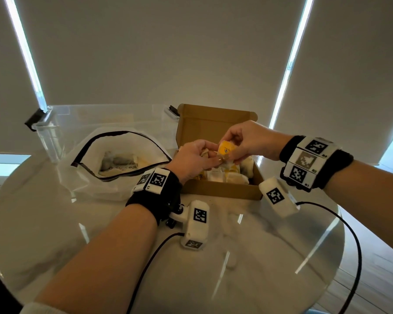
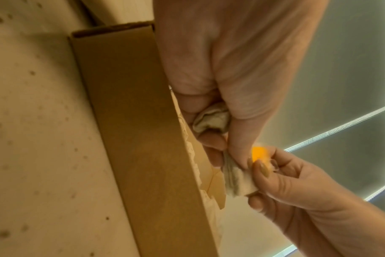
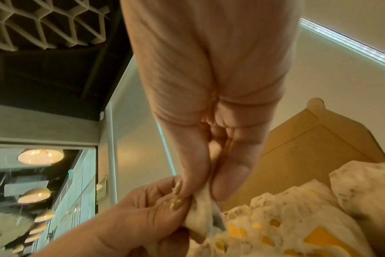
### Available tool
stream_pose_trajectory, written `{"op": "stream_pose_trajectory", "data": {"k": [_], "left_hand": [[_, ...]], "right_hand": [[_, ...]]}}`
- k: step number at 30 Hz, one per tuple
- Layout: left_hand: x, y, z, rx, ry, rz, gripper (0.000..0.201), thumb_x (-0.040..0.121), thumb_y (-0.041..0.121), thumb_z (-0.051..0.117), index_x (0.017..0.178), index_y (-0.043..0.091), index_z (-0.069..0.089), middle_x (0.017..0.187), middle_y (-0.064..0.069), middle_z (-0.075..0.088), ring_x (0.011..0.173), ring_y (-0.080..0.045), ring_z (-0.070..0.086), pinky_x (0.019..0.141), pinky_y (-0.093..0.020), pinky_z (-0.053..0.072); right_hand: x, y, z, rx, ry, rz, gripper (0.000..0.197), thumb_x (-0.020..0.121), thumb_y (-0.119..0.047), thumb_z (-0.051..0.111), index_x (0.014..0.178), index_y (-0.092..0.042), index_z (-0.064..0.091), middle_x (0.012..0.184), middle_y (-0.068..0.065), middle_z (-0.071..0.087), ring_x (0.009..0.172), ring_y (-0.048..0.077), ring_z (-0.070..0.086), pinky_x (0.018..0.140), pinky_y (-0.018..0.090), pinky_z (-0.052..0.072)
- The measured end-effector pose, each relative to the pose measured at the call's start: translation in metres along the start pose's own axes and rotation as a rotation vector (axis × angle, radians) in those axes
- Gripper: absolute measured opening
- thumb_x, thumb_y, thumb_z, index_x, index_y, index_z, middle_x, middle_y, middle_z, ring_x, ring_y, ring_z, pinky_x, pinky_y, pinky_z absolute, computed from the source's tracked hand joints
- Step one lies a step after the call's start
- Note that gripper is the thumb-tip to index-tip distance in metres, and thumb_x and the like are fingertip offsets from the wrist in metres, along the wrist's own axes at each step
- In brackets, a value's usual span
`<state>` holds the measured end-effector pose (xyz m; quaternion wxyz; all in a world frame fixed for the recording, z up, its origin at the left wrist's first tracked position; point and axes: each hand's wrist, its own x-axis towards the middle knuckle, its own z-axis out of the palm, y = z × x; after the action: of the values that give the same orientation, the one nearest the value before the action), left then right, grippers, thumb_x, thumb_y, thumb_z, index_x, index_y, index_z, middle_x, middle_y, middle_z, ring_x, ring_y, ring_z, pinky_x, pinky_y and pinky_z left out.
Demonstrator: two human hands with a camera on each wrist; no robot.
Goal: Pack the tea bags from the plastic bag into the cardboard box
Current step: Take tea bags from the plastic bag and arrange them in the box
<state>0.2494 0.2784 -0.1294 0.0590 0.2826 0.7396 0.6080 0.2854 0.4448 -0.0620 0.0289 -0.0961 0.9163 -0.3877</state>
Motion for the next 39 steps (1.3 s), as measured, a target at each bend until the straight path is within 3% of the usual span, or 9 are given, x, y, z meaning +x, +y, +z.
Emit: {"op": "stream_pose_trajectory", "data": {"k": [5, 11, 14, 17, 22, 26, 30, 34, 39], "left_hand": [[-0.002, -0.001, 0.001, -0.007, -0.039, -0.03, 0.022, 0.085, 0.008, 0.066, 0.105, 0.015, 0.059, 0.093, -0.002, 0.066, 0.08, -0.007, 0.063, 0.062, -0.01, 0.05], [0.001, -0.005, 0.001, 0.075, -0.019, -0.083, 0.022, 0.085, 0.016, 0.068, 0.105, 0.02, 0.061, 0.097, -0.001, 0.067, 0.08, -0.006, 0.063, 0.069, -0.015, 0.054], [0.003, -0.007, 0.002, 0.121, -0.028, -0.093, 0.021, 0.084, 0.019, 0.069, 0.104, 0.021, 0.062, 0.098, -0.002, 0.067, 0.085, -0.011, 0.064, 0.082, -0.027, 0.055], [0.004, -0.007, 0.001, 0.152, -0.039, -0.11, 0.023, 0.085, 0.02, 0.068, 0.106, 0.02, 0.062, 0.1, -0.002, 0.067, 0.088, -0.013, 0.065, 0.085, -0.027, 0.055], [0.004, -0.007, 0.002, 0.143, -0.075, -0.125, 0.027, 0.092, 0.026, 0.058, 0.116, 0.014, 0.059, 0.098, 0.0, 0.068, 0.084, -0.011, 0.064, 0.078, -0.024, 0.055], [0.007, 0.001, 0.003, -0.233, -0.005, -0.224, 0.047, 0.099, 0.049, 0.029, 0.116, 0.013, 0.054, 0.087, -0.005, 0.065, 0.07, -0.012, 0.056, 0.063, -0.023, 0.047], [0.008, 0.003, -0.003, -0.646, 0.077, -0.285, 0.053, 0.098, 0.055, 0.021, 0.116, 0.013, 0.047, 0.088, -0.017, 0.062, 0.064, -0.018, 0.049, 0.062, -0.029, 0.042], [0.009, 0.003, -0.005, -0.734, 0.104, -0.26, 0.061, 0.096, 0.059, 0.019, 0.128, 0.012, 0.042, 0.099, -0.022, 0.062, 0.069, -0.02, 0.052, 0.068, -0.032, 0.044], [0.009, 0.005, -0.001, -0.721, 0.049, -0.195, 0.065, 0.096, 0.059, 0.014, 0.13, 0.011, 0.043, 0.107, -0.017, 0.06, 0.089, -0.024, 0.061, 0.076, -0.034, 0.049]], "right_hand": [[0.001, 0.008, -0.014, -0.148, 0.052, 0.054, 0.017, 0.075, 0.0, 0.074, 0.072, -0.007, 0.059, 0.07, 0.004, 0.065, 0.058, 0.009, 0.065, 0.053, 0.016, 0.052], [0.005, 0.049, -0.013, -0.407, 0.101, 0.179, 0.023, 0.073, -0.009, 0.076, 0.065, -0.012, 0.055, 0.068, -0.001, 0.054, 0.068, 0.012, 0.049, 0.065, 0.021, 0.044], [0.009, 0.063, 0.001, -0.468, 0.055, 0.186, 0.024, 0.077, -0.006, 0.073, 0.063, -0.013, 0.055, 0.067, -0.003, 0.054, 0.066, 0.009, 0.05, 0.061, 0.016, 0.042], [0.014, 0.066, 0.005, -0.573, 0.091, 0.155, 0.022, 0.08, -0.008, 0.07, 0.067, -0.015, 0.054, 0.07, -0.005, 0.052, 0.067, 0.01, 0.05, 0.057, 0.015, 0.039], [0.018, 0.066, 0.004, -0.763, 0.213, 0.124, 0.034, 0.073, -0.009, 0.074, 0.069, -0.02, 0.043, 0.076, -0.006, 0.041, 0.063, 0.01, 0.04, 0.054, 0.02, 0.032], [0.017, 0.066, 0.003, -0.862, 0.161, 0.155, 0.011, 0.075, -0.02, 0.075, 0.073, -0.018, 0.064, 0.082, -0.008, 0.045, 0.075, 0.011, 0.05, 0.066, 0.023, 0.043], [0.016, 0.059, -0.003, -0.815, 0.142, 0.138, 0.006, 0.083, -0.021, 0.068, 0.086, -0.016, 0.07, 0.095, -0.002, 0.06, 0.083, 0.011, 0.055, 0.067, 0.019, 0.042], [0.011, 0.031, 0.002, -0.453, 0.245, 0.043, 0.017, 0.088, -0.03, 0.063, 0.084, -0.014, 0.063, 0.083, -0.002, 0.061, 0.074, 0.01, 0.055, 0.062, 0.019, 0.041], [0.008, 0.003, 0.029, -0.186, 0.126, 0.069, 0.024, 0.088, -0.04, 0.06, 0.085, -0.017, 0.064, 0.082, -0.002, 0.062, 0.069, 0.01, 0.057, 0.056, 0.022, 0.044]]}}
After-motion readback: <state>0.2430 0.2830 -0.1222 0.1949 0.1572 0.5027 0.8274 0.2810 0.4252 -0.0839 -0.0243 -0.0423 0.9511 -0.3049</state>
